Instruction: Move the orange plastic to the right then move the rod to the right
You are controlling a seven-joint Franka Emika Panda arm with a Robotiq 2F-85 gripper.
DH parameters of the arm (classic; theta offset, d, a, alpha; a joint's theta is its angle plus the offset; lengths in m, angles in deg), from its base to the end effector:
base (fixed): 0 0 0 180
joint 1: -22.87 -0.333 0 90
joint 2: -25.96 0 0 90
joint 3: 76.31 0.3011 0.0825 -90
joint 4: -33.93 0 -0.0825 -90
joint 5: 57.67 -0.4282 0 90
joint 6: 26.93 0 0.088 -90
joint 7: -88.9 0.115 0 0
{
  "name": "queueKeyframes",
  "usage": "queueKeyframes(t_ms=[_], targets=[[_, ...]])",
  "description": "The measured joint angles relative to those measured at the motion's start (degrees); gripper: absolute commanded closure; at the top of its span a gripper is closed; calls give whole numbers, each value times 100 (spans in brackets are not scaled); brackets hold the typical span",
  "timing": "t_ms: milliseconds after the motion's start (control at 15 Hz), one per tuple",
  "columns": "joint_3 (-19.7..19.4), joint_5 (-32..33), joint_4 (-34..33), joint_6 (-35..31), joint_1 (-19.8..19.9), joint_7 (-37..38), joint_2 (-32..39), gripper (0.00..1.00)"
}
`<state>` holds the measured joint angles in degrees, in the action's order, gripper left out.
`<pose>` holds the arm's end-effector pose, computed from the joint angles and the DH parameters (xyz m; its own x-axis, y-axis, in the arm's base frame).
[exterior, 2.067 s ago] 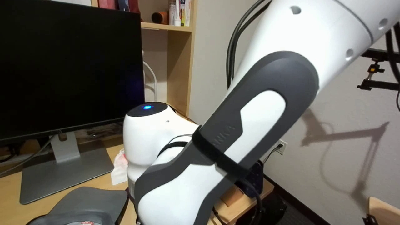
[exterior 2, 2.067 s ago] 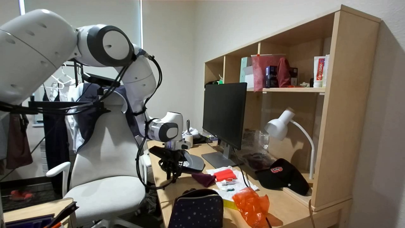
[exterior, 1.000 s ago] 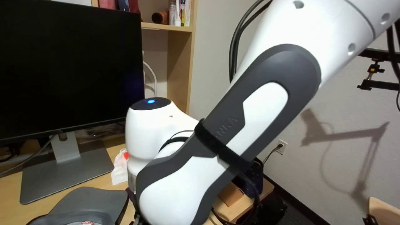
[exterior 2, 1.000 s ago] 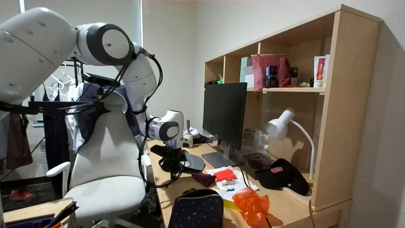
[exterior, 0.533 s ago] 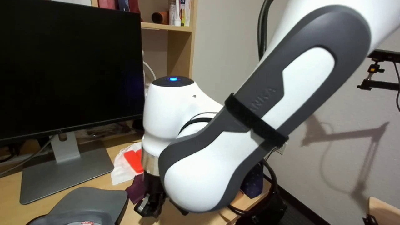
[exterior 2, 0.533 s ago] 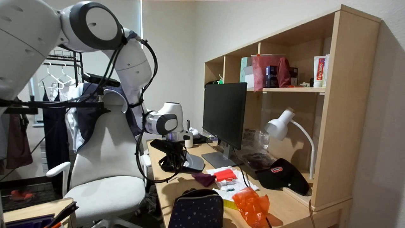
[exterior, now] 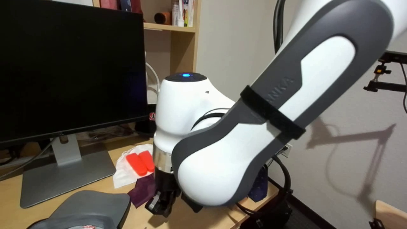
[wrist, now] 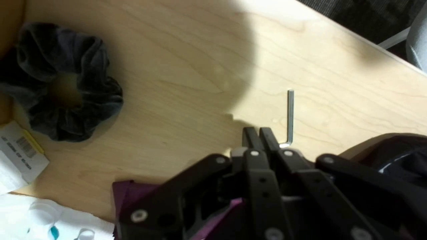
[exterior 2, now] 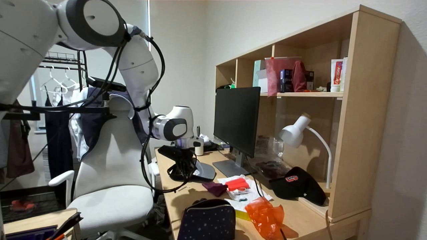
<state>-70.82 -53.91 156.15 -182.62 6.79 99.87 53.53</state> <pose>0.5553 0.2246 0.1292 0.9689 0.2255 0.1022 0.2296 -0.9728 -0.0311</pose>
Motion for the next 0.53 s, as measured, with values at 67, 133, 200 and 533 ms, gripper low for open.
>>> queueKeyframes(t_ms=[67,133,200,533], targets=[[41,-94,22,5,80,-39,-16,92],[98,-224,49,8,192,-114,-43,92],[168,-382,82,14,337,-227,-80,92],[322,-929,182,102,1020,-660,-210,66]])
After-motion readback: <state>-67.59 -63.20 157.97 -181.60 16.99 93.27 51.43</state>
